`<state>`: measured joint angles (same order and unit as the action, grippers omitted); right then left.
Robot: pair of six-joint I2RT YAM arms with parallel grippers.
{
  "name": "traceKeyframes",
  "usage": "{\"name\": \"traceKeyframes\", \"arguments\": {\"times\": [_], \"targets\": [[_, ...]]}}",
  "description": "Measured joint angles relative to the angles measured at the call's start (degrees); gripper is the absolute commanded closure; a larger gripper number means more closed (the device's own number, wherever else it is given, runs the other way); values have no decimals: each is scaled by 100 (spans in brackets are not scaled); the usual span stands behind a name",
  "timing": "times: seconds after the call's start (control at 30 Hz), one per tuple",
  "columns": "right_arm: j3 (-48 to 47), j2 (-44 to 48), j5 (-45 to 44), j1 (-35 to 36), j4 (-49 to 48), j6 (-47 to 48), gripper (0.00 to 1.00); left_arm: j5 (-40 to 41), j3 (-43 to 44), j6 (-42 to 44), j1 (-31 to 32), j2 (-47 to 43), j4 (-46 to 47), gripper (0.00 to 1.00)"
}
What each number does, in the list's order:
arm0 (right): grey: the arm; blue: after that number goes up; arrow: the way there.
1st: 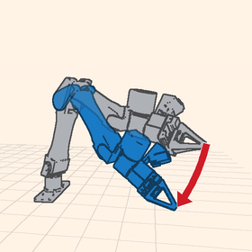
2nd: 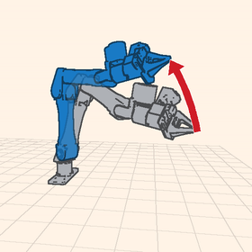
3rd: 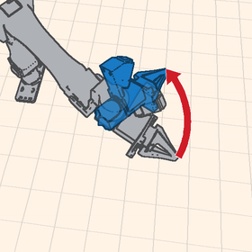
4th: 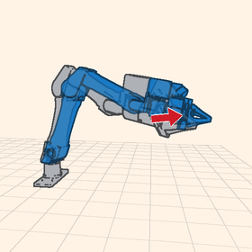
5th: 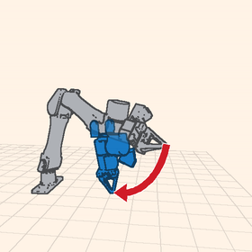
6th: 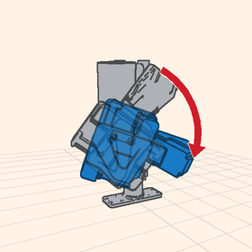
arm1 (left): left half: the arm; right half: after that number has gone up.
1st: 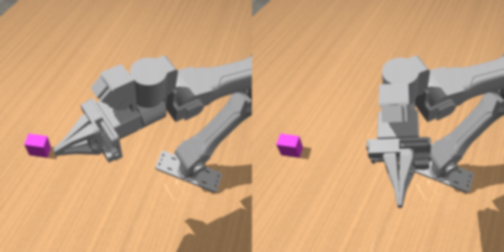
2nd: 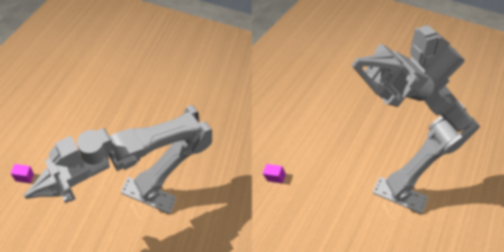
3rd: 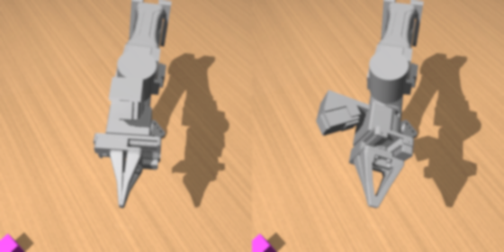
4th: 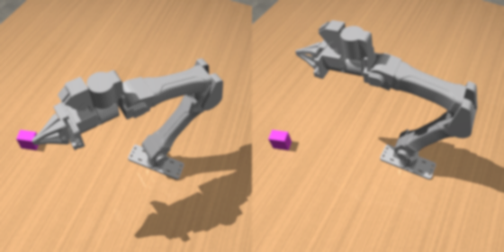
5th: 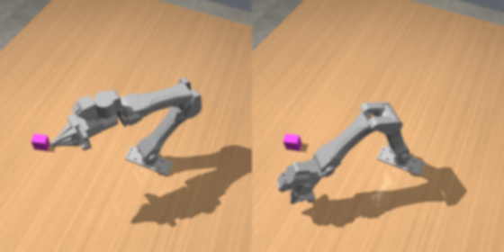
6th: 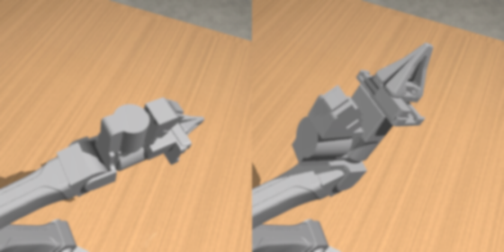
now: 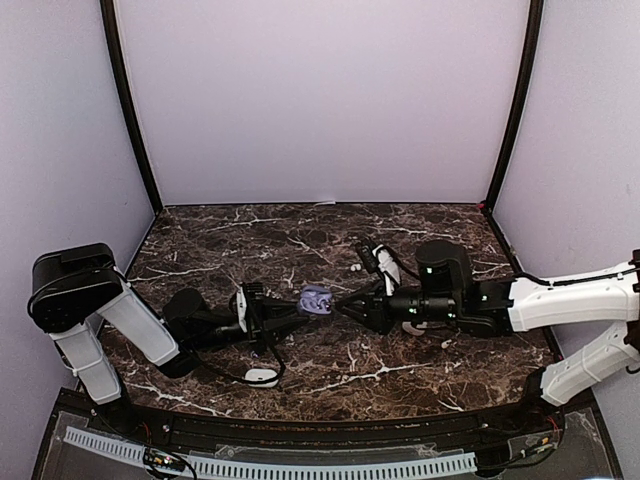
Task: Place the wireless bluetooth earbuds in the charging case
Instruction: Turn over the right earbud in the right side groove of the charging case.
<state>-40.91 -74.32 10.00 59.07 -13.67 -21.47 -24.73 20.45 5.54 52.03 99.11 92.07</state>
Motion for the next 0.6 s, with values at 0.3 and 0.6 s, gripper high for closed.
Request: {"name": "traceKeyframes", "arguments": {"times": [0.3,0.6], "targets": [[-162,-262,31,-20,-50,-66,82,-4,0,-20,0,0,0,84],[-284,-400,76,-22,-144,-155,80,-15,0,-22,0,0,0,84]]}}
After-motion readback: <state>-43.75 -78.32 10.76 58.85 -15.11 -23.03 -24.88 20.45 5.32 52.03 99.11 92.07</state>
